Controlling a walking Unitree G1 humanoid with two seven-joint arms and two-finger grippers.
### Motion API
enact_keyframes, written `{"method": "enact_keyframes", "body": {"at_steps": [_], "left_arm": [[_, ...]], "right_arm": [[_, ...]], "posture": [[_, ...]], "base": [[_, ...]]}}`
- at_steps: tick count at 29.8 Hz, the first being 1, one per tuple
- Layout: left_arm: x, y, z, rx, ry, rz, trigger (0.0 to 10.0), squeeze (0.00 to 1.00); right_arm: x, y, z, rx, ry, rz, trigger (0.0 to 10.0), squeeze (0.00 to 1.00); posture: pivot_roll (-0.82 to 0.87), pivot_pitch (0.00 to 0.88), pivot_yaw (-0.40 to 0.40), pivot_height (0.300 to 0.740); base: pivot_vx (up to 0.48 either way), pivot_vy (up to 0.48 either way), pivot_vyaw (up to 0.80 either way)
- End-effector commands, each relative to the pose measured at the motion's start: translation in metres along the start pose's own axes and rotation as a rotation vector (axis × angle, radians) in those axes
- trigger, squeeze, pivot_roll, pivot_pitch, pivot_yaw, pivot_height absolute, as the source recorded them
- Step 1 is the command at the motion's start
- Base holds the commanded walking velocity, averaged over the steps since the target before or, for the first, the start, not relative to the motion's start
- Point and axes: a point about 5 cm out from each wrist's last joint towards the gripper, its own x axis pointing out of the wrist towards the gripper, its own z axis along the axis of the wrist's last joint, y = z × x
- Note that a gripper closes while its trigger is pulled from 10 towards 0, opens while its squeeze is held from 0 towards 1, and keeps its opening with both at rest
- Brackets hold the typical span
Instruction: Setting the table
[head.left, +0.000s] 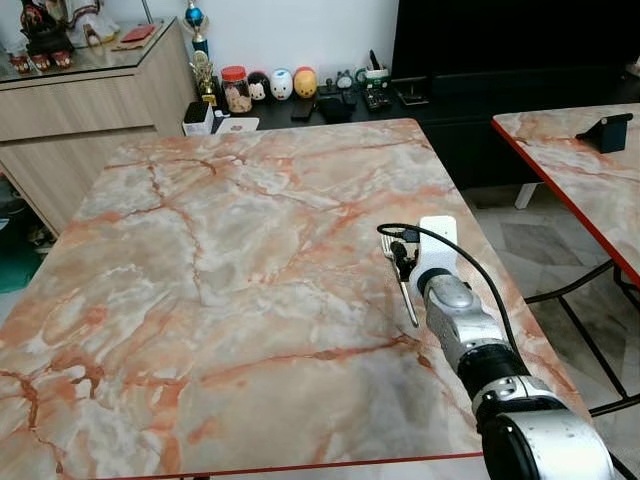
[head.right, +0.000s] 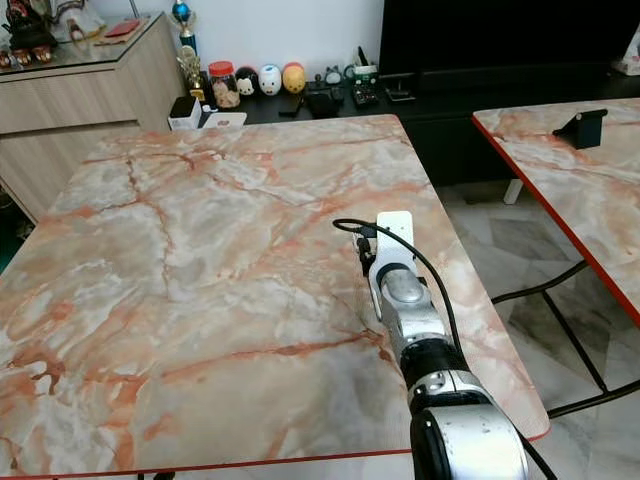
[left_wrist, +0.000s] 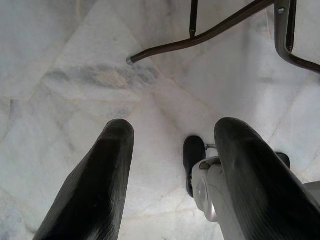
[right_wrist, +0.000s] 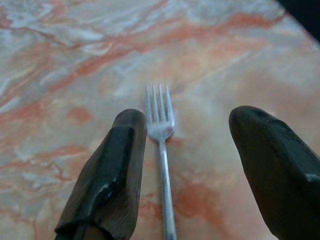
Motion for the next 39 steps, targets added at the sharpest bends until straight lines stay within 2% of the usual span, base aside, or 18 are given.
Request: {"method": "enact_keyframes", "body": {"at_steps": [1,6,25,30,39], "left_arm": [[-0.001,0.002,-0.003,-0.006,0.019,0.005,10.0,0.0],[-0.001,0.001,-0.003,-0.007,0.02,0.004,10.0,0.0],[-0.002,-0.002,-0.011,-0.022,0.026,0.004,10.0,0.0],[-0.005,-0.003,-0.018,-0.025,0.037,0.004,10.0,0.0],[-0.009,-0.001,-0.03,-0.027,0.06,0.014,10.0,0.0]], "right_arm": [[0.002,0.005,0.004,0.025,-0.004,0.017,10.0,0.0],[0.003,0.011,0.002,0.025,0.014,0.046,10.0,0.0],[0.004,0.014,-0.006,0.005,0.069,0.058,10.0,0.0],[0.005,0.011,0.002,0.022,0.021,0.047,10.0,0.0],[0.003,0.005,0.002,0.03,-0.03,0.003,10.0,0.0]], "posture": [[-0.06,0.0,0.064,0.74],[-0.06,0.0,0.065,0.74],[-0.05,0.0,0.048,0.74],[-0.06,0.0,0.045,0.74],[-0.05,0.009,0.046,0.74]], "base": [[0.0,0.0,0.0],[0.0,0.0,0.0],[0.0,0.0,0.0],[0.0,0.0,0.0],[0.0,0.0,0.0]]}}
